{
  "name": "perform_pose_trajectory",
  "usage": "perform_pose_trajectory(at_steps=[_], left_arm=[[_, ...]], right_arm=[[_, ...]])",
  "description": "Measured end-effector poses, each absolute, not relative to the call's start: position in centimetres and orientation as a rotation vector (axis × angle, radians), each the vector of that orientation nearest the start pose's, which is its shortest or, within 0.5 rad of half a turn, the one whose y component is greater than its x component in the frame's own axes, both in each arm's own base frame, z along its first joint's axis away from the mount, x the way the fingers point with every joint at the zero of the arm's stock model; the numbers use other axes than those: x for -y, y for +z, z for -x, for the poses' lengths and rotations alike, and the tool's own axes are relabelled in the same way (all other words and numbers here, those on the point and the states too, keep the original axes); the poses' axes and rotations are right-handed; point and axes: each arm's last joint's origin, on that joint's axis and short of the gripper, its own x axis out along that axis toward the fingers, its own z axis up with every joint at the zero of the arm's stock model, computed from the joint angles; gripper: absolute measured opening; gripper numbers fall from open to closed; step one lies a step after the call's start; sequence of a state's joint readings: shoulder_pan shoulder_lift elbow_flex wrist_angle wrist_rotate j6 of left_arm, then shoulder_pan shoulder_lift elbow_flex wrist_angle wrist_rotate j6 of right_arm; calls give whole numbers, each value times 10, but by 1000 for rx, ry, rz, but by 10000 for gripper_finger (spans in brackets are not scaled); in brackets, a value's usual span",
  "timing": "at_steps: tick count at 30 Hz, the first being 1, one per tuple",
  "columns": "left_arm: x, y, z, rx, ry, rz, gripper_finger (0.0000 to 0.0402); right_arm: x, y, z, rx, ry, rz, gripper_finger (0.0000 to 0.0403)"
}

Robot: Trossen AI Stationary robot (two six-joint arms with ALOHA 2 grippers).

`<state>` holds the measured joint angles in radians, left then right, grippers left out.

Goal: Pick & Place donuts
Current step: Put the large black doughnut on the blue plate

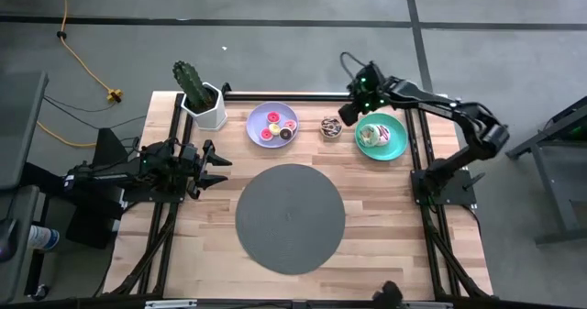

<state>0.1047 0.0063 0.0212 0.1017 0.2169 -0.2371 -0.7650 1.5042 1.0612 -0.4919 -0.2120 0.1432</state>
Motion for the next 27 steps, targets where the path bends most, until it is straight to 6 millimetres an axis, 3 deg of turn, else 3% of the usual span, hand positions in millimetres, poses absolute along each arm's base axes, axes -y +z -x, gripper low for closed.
perform_pose_trajectory(at_steps=[5, 12, 18, 23, 27], left_arm=[[-4, 180, -96, 101, -125, 218, 230], [-4, 180, -96, 101, -125, 218, 230], [-4, 180, -96, 101, -125, 218, 230], [-4, 180, -96, 101, -125, 218, 230], [-4, 180, -96, 101, -125, 218, 230]], right_arm=[[207, 233, -244, -877, -453, -444, 252], [183, 230, -264, -978, -189, -84, 252], [160, 227, -277, -1065, -162, 163, 252], [156, 220, -282, -1104, -219, 136, 252], [159, 204, -282, -1183, -238, 65, 252]])
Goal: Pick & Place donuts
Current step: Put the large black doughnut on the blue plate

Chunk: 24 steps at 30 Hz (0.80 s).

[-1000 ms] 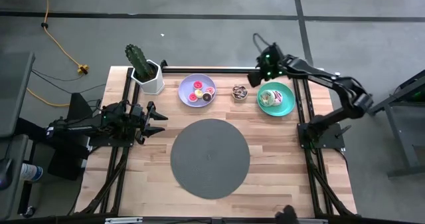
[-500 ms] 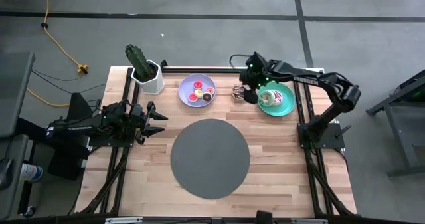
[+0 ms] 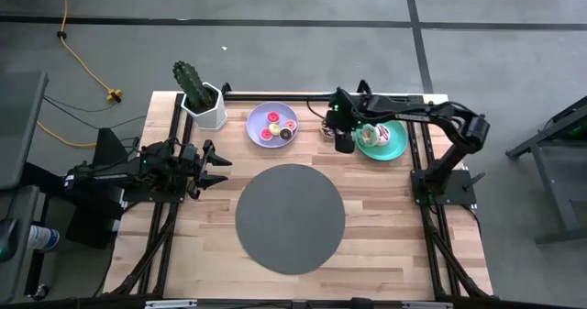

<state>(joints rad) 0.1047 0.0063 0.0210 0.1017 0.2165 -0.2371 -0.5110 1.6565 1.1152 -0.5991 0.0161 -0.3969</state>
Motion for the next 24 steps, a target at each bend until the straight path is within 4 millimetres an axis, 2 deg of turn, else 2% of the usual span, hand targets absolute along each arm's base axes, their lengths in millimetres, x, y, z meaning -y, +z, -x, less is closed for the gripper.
perform_pose_trajectory(at_steps=[7, 15, 24], left_arm=[[-4, 180, -96, 101, -125, 218, 230], [-4, 180, -96, 101, -125, 218, 230], [-4, 180, -96, 101, -125, 218, 230]], right_arm=[[161, 185, -286, -1313, -234, 11, 253], [164, 196, -293, -1285, -212, 72, 267], [165, 198, -296, -1249, -182, 96, 274]])
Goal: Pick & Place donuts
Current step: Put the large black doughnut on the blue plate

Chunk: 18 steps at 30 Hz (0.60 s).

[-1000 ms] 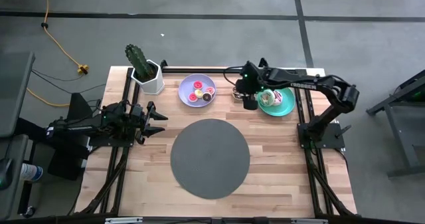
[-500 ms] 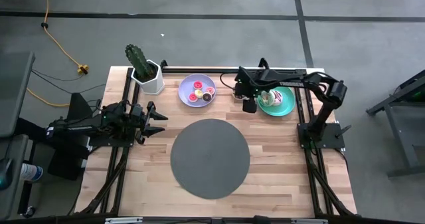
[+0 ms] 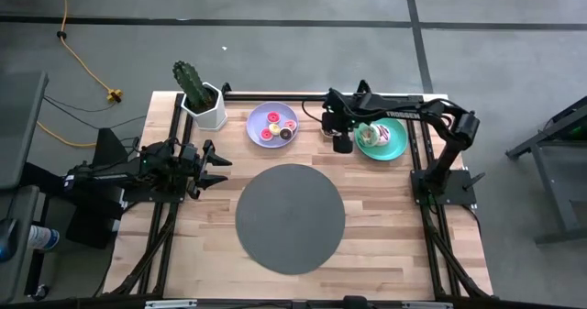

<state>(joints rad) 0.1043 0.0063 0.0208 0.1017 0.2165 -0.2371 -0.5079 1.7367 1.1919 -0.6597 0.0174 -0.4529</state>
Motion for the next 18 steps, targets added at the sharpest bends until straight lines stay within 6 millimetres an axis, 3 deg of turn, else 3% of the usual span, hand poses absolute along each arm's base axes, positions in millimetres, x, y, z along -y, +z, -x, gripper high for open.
perform_pose_trajectory(at_steps=[11, 18], left_arm=[[-4, 180, -96, 101, -125, 218, 230], [-4, 180, -96, 101, -125, 218, 230]], right_arm=[[168, 179, -303, -1299, -220, 51, 273], [176, 191, -311, -1251, -250, 55, 273]])
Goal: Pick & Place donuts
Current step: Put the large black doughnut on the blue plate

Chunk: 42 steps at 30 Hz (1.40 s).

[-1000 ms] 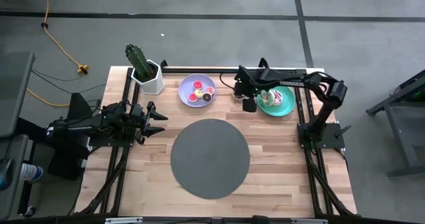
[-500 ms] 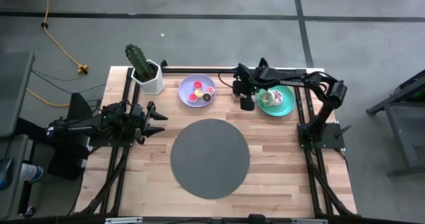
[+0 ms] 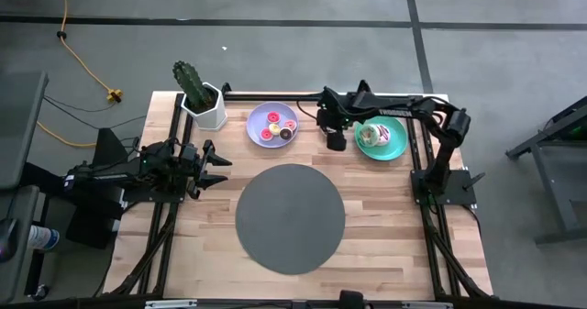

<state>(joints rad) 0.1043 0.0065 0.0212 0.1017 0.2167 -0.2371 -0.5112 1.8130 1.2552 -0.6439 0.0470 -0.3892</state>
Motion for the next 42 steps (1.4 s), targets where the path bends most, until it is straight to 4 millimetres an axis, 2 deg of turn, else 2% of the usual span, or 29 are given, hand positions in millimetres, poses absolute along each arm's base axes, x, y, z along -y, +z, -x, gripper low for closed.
perform_pose_trajectory(at_steps=[5, 10, 23, 34, 42], left_arm=[[-4, 180, -96, 101, -125, 218, 230], [-4, 180, -96, 101, -125, 218, 230], [-4, 180, -96, 99, -125, 218, 230], [-4, 180, -96, 100, -125, 218, 230], [-4, 180, -96, 100, -125, 218, 230]], right_arm=[[179, 191, -311, -1217, -244, -47, 273], [181, 186, -313, -1225, -256, -57, 273], [182, 159, -317, -1293, -248, -132, 273], [182, 156, -318, -1286, -217, -168, 272], [180, 156, -319, -1270, -193, -204, 235]])
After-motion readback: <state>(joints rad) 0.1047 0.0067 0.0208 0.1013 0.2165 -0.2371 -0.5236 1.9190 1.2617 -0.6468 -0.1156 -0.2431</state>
